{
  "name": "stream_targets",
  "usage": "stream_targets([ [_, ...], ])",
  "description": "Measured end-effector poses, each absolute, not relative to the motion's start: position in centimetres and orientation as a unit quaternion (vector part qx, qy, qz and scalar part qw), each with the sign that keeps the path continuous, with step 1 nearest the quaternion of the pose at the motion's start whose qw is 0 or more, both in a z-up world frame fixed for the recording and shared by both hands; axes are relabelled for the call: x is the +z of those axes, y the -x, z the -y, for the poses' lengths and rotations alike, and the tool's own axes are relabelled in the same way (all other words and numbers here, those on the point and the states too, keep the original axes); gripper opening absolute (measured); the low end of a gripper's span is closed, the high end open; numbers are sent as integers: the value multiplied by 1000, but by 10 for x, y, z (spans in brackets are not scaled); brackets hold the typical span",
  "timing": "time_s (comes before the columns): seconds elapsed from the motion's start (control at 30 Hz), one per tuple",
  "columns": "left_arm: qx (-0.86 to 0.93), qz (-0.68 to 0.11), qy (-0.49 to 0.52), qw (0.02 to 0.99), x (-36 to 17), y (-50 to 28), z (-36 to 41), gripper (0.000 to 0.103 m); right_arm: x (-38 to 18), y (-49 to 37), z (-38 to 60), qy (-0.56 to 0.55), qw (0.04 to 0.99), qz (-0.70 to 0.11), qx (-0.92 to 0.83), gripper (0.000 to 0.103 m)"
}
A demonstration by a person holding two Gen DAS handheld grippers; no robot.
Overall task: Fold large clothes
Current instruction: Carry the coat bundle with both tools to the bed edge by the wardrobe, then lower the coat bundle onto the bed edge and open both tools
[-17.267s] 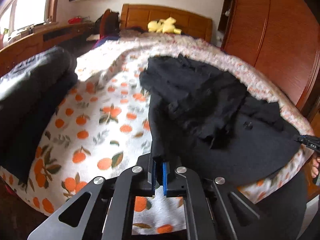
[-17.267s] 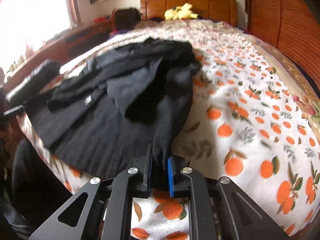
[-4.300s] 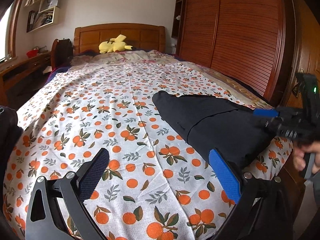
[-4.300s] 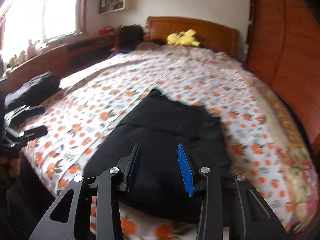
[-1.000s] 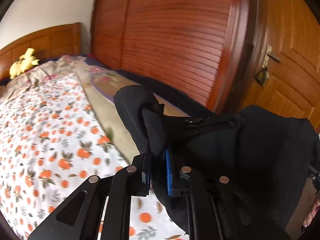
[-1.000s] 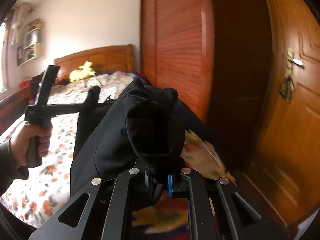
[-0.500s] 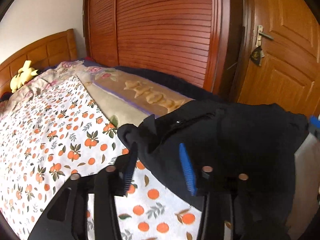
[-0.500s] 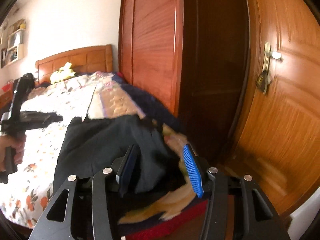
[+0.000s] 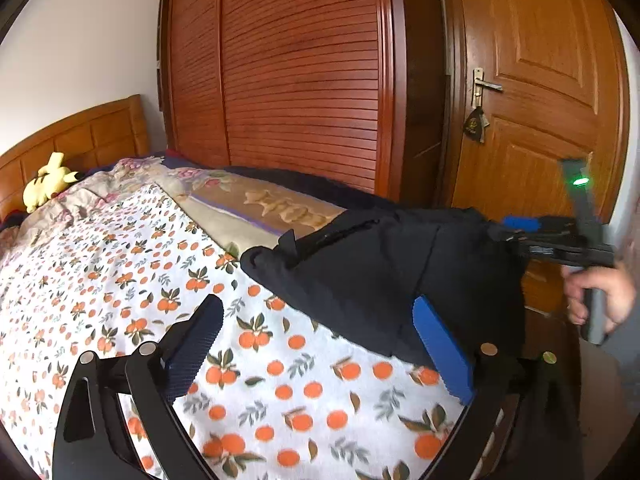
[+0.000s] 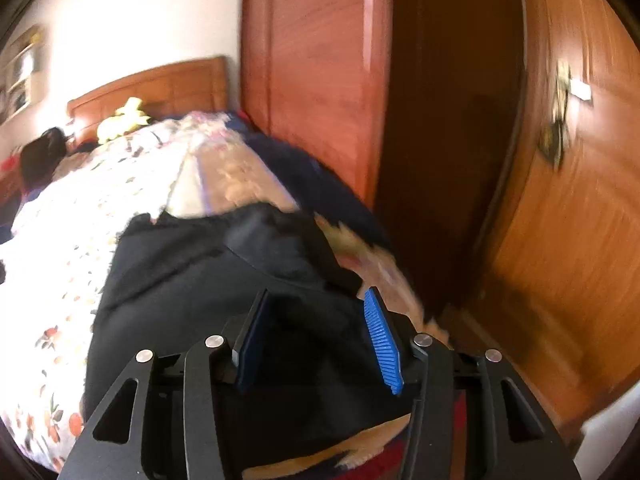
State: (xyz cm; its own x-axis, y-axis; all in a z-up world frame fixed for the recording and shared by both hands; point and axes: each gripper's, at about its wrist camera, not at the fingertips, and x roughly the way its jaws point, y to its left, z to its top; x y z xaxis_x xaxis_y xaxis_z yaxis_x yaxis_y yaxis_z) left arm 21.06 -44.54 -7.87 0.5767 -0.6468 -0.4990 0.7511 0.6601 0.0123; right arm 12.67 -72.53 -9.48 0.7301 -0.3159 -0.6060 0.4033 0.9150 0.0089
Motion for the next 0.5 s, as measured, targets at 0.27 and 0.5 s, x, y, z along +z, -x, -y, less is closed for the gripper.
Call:
stream_targets([
  [0.27, -394, -231, -107, 883, -67, -188, 408, 100, -102, -116, 726, -90, 920, -318, -212, 45],
  [0.5, -379, -229, -103, 891, -54, -170, 375, 101, -69, -103, 691, -68, 931, -296, -201, 62],
])
